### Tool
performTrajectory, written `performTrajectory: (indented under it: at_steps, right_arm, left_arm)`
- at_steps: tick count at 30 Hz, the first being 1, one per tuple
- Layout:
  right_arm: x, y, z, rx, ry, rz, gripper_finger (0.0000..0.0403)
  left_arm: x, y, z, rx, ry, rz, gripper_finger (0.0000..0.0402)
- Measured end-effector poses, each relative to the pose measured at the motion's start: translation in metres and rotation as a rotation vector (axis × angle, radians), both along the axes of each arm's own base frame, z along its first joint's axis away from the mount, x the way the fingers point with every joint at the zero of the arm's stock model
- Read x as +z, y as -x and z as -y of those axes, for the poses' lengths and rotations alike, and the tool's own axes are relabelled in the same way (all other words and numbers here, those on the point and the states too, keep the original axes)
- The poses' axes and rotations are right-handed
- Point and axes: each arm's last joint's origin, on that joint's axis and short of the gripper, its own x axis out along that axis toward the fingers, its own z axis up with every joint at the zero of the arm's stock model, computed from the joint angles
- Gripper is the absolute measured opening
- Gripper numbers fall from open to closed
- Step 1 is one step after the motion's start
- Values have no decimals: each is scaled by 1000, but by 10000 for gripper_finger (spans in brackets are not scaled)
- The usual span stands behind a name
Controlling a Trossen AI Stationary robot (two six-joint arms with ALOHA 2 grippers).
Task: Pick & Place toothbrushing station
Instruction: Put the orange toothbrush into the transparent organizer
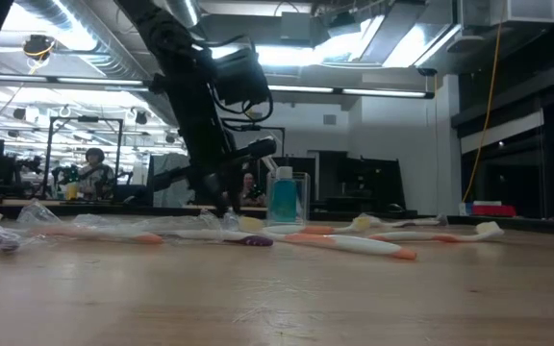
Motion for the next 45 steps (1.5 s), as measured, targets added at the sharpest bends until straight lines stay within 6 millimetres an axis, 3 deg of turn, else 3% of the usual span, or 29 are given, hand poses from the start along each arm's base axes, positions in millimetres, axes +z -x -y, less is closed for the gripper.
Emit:
performTrajectory:
  at_steps: [3, 7, 10, 15, 21, 27, 30, 35, 45]
  right_arm:
    - [1, 0, -1, 0, -8, 3, 160]
    - [1, 0, -1, 0, -12, 4, 160]
    - [1, 0, -1, 0, -12, 4, 160]
    - [0, -1, -2, 0, -4, 1, 160]
    - [0, -1, -3, 0, 5, -2, 160]
    - [0, -2, -2, -3, 14, -5, 160]
    - [0, -3, -2, -10, 11, -4, 160]
    - [0, -6, 0, -20, -12, 4, 160]
    - [6, -6, 0, -20, -88, 31, 160]
  left_arm:
    - [0, 0, 0, -12, -6, -4, 9]
    - [9, 1, 1, -53, -34, 9, 3]
    - [25, 3, 4, -59, -86, 43, 3]
    - [69, 14, 16, -16, -220, 161, 2]
    - [127, 34, 37, 25, -563, 273, 2]
    - [164, 33, 68, 119, -957, 290, 2]
    - [163, 22, 79, 126, -1020, 297, 2]
    - [138, -4, 85, 63, -1066, 250, 2]
    - [117, -36, 62, 18, -1173, 300, 2]
